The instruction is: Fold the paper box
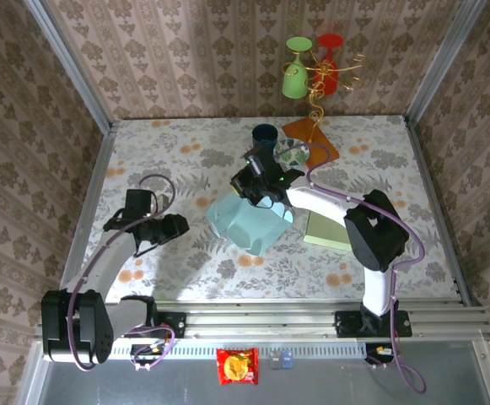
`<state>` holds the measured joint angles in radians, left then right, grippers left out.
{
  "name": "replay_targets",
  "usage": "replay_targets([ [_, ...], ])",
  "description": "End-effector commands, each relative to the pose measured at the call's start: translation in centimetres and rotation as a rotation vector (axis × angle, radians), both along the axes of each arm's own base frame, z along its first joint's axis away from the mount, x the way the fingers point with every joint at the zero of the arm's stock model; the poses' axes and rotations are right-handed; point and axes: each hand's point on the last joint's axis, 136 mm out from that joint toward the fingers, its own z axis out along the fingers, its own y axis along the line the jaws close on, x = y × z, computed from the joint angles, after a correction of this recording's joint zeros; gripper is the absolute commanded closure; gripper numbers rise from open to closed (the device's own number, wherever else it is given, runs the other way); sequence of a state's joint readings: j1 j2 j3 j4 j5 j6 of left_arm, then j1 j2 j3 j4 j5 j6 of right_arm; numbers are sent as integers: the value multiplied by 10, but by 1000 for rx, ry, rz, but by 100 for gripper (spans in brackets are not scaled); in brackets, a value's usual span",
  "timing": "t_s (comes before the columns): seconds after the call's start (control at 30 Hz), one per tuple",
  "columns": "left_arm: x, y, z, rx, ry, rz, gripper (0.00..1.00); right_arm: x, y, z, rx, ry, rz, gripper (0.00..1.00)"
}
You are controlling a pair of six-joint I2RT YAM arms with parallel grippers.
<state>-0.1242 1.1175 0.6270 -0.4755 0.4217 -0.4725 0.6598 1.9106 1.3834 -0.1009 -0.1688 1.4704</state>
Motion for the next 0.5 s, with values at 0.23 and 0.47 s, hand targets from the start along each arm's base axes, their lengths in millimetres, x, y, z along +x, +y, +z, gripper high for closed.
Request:
replay_targets([
  [0.23, 8, -28, -13, 64, -169, -160, 59, 7, 8, -16, 67, -131, 102, 100],
  [0.47, 17, -34, -15, 99, -299, -212, 55, 4, 8, -19, 103, -172, 124, 100],
])
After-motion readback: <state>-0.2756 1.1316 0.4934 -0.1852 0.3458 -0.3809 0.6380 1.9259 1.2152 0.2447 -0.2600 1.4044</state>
